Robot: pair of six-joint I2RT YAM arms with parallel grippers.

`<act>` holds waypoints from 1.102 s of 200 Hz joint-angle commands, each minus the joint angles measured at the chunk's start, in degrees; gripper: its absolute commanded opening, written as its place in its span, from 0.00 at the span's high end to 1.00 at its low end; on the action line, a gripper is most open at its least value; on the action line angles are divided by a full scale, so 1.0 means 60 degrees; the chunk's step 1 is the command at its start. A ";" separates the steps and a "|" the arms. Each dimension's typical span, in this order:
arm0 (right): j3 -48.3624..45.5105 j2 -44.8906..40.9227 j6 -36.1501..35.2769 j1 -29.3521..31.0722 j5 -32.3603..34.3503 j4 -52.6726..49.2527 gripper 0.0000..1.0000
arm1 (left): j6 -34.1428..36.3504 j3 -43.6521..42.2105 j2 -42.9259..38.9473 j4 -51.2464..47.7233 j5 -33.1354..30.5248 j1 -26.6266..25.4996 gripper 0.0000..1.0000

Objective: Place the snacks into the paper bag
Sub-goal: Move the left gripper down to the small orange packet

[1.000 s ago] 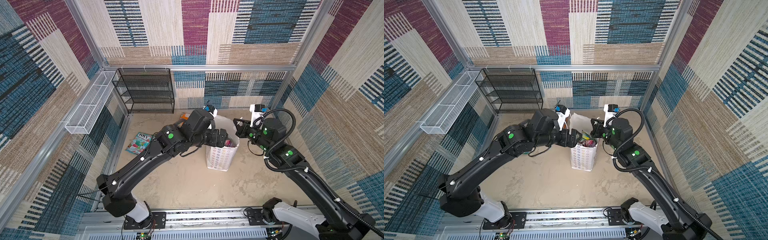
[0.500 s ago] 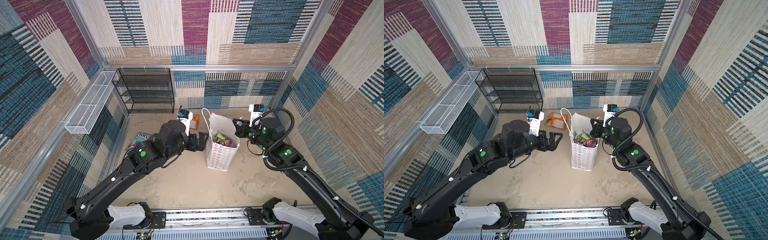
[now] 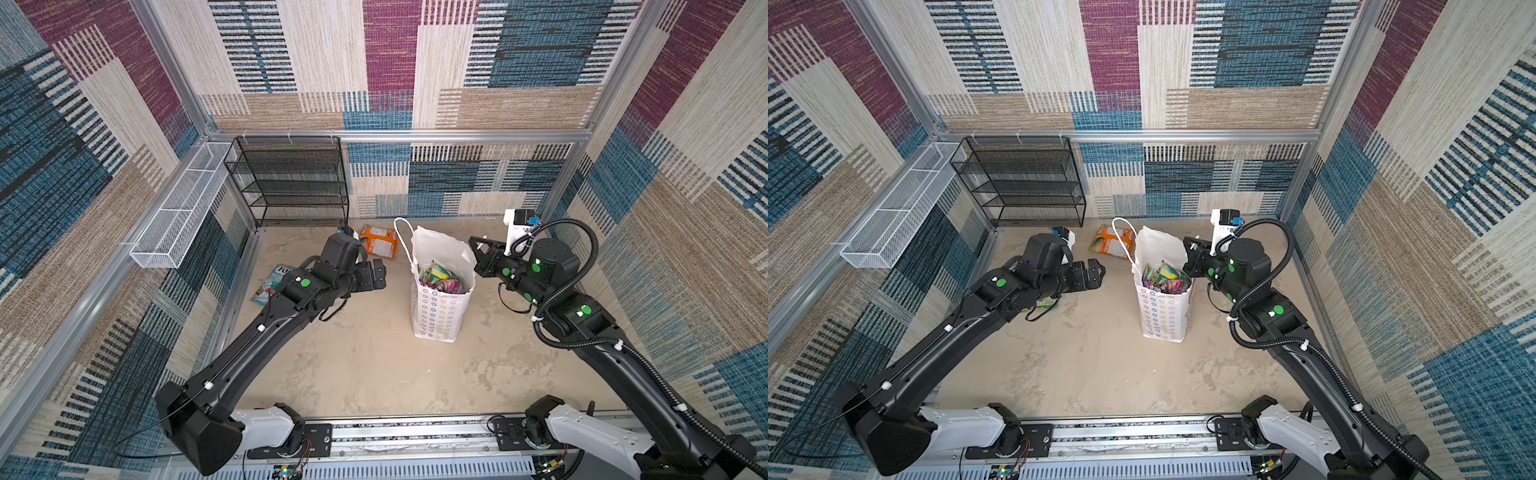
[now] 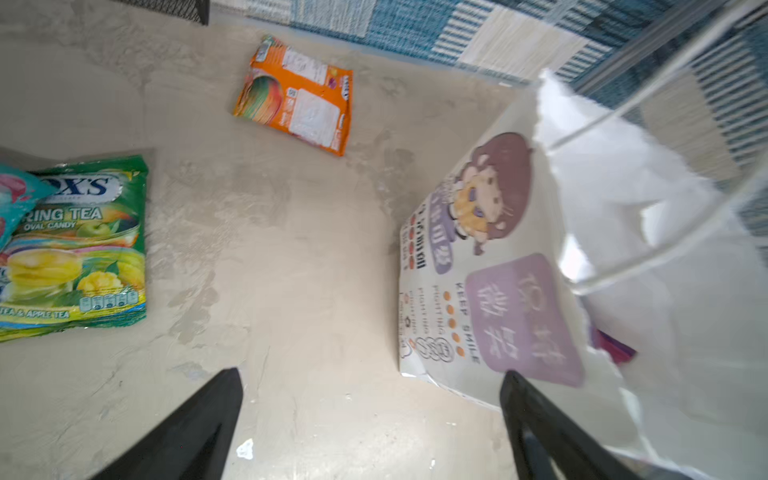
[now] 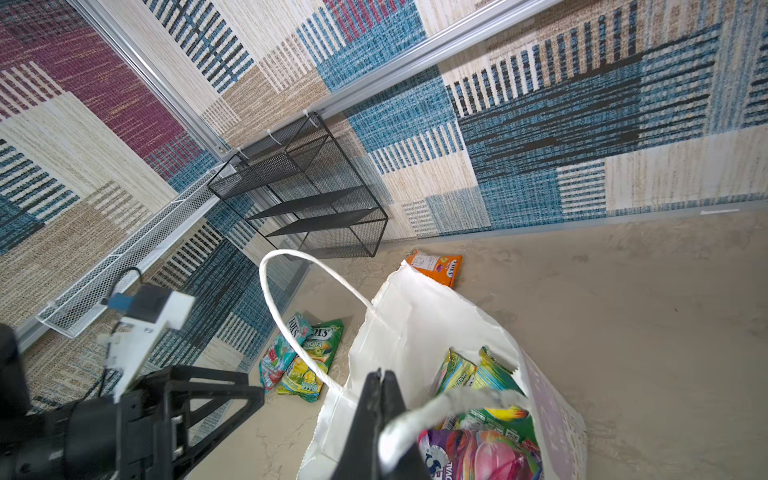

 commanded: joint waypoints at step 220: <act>-0.0143 0.0667 -0.0125 0.0012 0.0218 0.0732 0.98 | 0.2957 0.6636 0.9623 0.0792 0.1235 0.2936 0.06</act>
